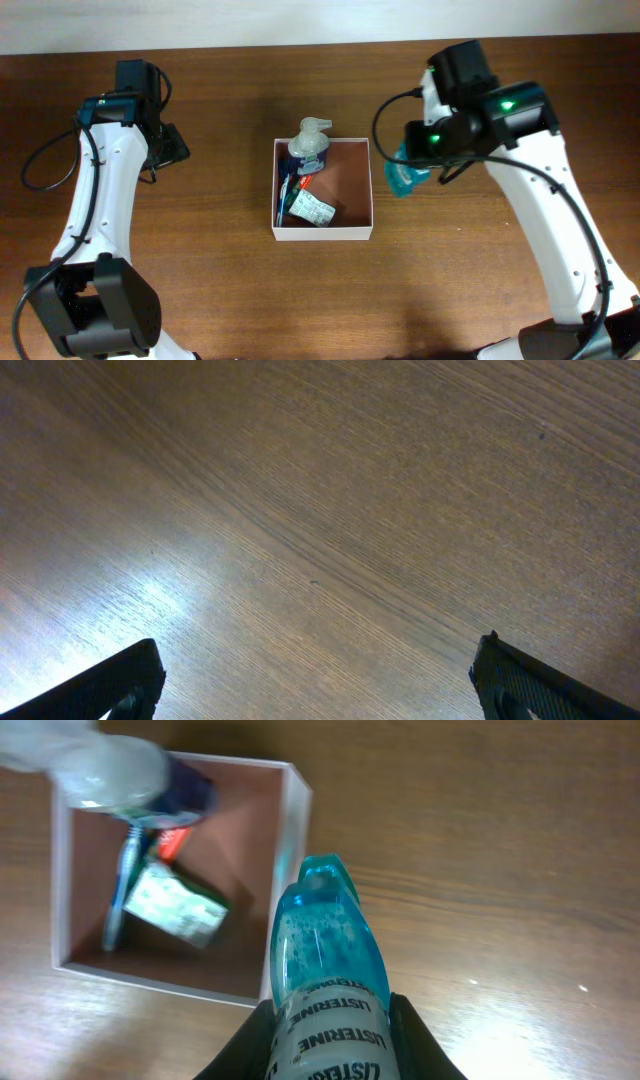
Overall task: Pack container
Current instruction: 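Lift the Listerine bottle and carry it left over the box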
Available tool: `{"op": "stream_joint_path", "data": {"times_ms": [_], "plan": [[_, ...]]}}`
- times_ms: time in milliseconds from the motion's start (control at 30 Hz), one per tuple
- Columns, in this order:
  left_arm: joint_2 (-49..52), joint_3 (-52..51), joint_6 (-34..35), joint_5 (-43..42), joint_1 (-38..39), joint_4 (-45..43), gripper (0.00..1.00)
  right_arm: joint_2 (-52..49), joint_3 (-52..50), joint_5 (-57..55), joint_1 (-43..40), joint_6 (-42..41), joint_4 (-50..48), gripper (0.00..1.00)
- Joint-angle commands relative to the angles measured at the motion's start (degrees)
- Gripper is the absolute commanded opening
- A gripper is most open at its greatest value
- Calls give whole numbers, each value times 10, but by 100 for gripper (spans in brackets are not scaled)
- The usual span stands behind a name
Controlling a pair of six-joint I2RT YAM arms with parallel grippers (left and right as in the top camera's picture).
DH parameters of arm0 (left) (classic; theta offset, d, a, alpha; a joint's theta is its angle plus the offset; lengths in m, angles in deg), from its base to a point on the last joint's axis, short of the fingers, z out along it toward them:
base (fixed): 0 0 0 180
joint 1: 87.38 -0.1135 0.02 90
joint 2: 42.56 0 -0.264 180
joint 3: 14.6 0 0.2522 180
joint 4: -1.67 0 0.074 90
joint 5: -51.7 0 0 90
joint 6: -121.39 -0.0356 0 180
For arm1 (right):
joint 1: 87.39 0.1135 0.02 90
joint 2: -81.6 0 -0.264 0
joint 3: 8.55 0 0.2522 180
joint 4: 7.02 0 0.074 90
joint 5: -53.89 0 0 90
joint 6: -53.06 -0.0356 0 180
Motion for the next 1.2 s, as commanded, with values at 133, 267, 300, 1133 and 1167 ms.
{"op": "stream_joint_path", "data": {"times_ms": [133, 267, 300, 1133, 1167], "plan": [[-2, 5, -3, -2, -1, 1, 99, 26, 21, -2, 74, -48, -37, 23], [-2, 5, -3, -3, -1, 1, 99, 26, 21, -16, 104, -64, -54, 23], [-2, 5, -3, -3, -1, 1, 100, 25, 21, -27, 109, -71, -56, 23], [-2, 5, -3, -2, -1, 1, 99, -70, 13, -48, 122, -83, -92, 24], [-2, 5, -3, -2, -1, 1, 99, -75, 13, -48, 122, -83, -94, 24]]}}
